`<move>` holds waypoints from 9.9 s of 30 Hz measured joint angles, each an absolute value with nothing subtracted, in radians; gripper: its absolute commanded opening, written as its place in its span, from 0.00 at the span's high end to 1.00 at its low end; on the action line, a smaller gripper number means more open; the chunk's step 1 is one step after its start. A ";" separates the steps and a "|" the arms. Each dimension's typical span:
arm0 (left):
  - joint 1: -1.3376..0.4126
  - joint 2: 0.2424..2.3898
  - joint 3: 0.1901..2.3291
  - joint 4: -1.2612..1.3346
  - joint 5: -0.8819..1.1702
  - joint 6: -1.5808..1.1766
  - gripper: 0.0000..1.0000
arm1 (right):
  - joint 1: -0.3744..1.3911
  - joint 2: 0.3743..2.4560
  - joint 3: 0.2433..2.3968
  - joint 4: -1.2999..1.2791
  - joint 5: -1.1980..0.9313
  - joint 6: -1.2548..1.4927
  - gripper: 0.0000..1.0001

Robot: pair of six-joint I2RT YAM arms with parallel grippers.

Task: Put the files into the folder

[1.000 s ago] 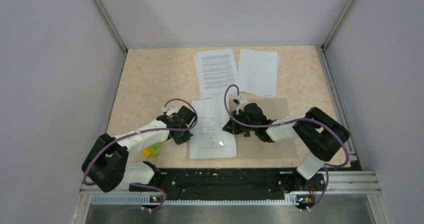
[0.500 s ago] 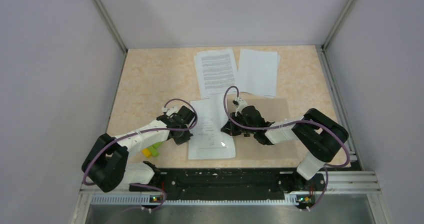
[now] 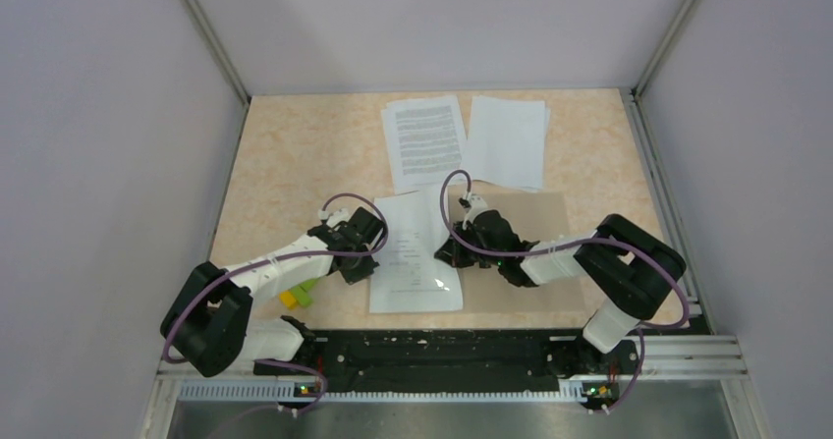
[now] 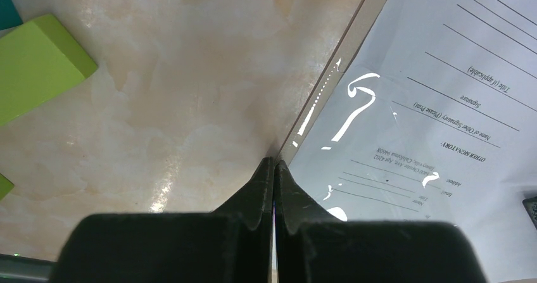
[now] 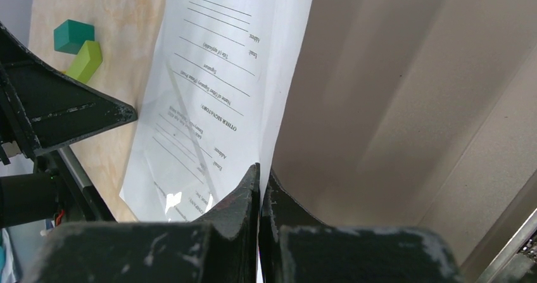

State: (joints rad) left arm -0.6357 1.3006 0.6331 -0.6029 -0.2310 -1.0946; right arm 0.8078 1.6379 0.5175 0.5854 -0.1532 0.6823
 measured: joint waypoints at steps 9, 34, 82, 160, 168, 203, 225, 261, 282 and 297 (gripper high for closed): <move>-0.636 1.300 0.638 -0.610 -0.236 -1.092 1.00 | 0.814 1.593 0.527 0.506 -0.108 0.673 0.35; -0.638 1.265 0.818 -0.697 -0.229 -0.938 1.00 | 0.685 1.262 0.746 -0.171 0.196 0.658 0.01; -0.476 2.518 2.070 -0.176 0.396 -0.679 0.36 | 0.040 2.022 1.298 0.032 -0.142 0.586 0.01; -0.413 2.386 1.745 0.314 0.659 -1.451 0.38 | 0.070 2.054 1.343 0.016 -0.252 0.560 0.01; -0.414 2.386 1.753 0.320 0.662 -1.459 0.41 | 0.070 2.054 1.343 0.015 -0.257 0.560 0.01; -0.489 2.575 2.226 -0.385 0.399 -0.981 1.00 | 0.070 2.054 1.336 0.023 -0.298 0.561 0.01; -0.479 1.863 1.525 -0.147 0.464 -1.284 1.00 | 0.017 1.552 1.066 -0.017 -0.423 0.683 0.01; -0.623 1.693 0.968 -0.319 0.374 -1.044 1.00 | 0.292 1.172 0.461 -0.063 -0.299 0.776 0.10; -0.641 1.702 0.983 -0.316 0.446 -0.973 0.90 | 0.295 1.316 0.458 0.214 -0.329 0.871 1.00; -0.751 1.816 1.263 -0.375 0.338 -0.749 0.53 | 0.299 1.090 0.860 -0.336 0.081 0.532 1.00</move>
State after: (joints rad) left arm -0.7509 1.8160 1.2633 -0.3748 0.3378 -0.7490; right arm 0.2989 1.0897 0.8600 -0.3359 0.0807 0.5316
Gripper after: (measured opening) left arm 0.472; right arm 0.005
